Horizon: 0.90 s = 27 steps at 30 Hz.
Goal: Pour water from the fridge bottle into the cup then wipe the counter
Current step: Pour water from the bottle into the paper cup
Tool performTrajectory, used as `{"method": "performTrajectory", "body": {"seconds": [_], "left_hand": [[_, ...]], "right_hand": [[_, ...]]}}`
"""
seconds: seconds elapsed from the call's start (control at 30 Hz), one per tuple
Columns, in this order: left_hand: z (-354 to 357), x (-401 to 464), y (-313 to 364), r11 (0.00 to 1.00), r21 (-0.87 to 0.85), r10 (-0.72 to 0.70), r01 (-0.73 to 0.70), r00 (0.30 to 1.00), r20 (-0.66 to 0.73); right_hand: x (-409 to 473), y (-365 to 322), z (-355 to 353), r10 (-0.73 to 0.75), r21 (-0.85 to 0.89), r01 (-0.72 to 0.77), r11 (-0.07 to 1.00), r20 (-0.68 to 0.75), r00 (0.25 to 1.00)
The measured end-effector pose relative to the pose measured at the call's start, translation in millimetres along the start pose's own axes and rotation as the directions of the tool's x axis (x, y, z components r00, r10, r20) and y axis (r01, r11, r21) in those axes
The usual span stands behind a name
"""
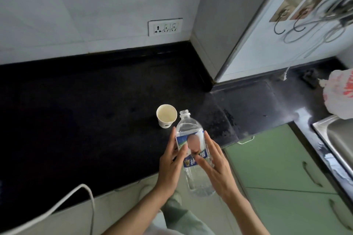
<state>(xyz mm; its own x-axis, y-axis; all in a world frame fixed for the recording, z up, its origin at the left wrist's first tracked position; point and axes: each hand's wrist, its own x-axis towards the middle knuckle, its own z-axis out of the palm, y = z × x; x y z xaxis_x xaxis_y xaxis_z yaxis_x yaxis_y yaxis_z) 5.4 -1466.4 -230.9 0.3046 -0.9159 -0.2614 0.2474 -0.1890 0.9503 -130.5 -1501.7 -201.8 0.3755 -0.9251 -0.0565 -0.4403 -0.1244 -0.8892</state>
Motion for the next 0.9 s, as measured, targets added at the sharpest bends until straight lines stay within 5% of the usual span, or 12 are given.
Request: {"method": "performTrajectory", "body": {"seconds": [0.9], "left_hand": [[-9.2, 5.0, 4.6, 0.998, -0.053, -0.042, 0.039, 0.998, -0.053]], "right_hand": [[17.8, -12.3, 3.1, 0.154, -0.112, -0.140, 0.984, 0.127, 0.980]]}}
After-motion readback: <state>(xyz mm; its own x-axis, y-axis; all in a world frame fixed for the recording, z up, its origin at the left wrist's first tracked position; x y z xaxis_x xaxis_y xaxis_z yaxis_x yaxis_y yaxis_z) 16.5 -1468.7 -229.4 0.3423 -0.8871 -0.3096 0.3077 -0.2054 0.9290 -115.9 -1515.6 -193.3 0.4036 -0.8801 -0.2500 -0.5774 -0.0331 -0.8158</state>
